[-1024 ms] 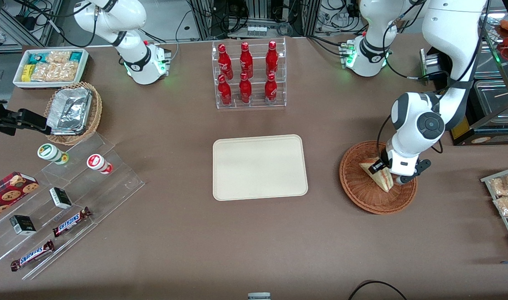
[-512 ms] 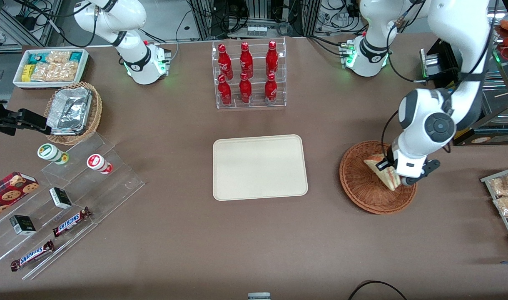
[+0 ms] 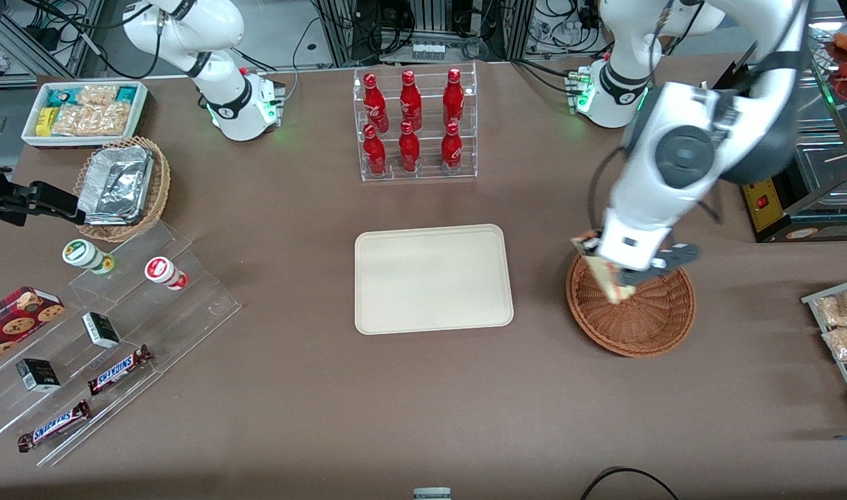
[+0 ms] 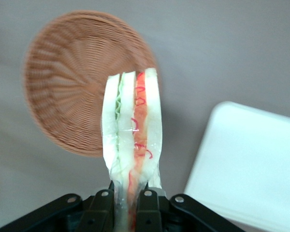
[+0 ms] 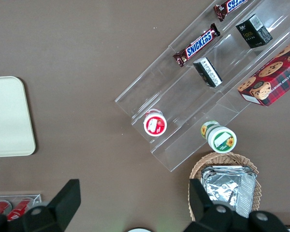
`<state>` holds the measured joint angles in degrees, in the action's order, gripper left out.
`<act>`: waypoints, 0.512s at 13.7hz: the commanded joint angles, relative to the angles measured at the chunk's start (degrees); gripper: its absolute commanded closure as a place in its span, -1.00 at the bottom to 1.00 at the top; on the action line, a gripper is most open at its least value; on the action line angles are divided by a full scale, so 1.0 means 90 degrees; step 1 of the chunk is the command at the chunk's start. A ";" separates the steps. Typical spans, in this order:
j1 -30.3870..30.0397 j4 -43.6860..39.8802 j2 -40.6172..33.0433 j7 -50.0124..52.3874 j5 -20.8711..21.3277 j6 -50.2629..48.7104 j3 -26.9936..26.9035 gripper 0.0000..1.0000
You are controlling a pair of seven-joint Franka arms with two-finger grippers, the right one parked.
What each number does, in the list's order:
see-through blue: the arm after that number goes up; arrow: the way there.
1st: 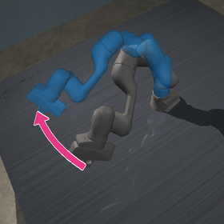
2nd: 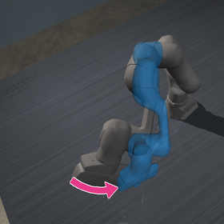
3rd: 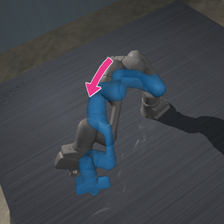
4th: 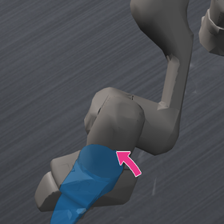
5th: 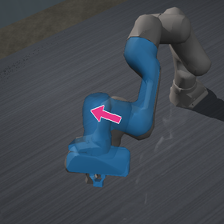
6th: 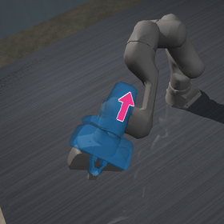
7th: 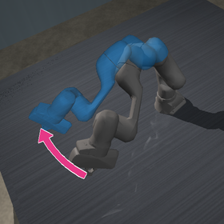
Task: Place sandwich from basket to tray
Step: 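Lift the sandwich and carry it with the left gripper over the tray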
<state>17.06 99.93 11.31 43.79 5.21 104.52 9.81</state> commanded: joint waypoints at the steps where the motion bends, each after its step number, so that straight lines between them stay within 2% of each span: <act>1: 0.0847 -0.0828 0.0811 0.0260 0.0056 -0.0198 -0.0064 1.00; 5: 0.1551 -0.1609 0.1738 0.0486 0.0036 0.0045 -0.0055 1.00; 7: 0.1805 -0.1699 0.2071 0.0506 0.0036 0.0483 -0.0055 1.00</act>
<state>31.07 88.61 25.91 47.67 5.24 107.23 9.96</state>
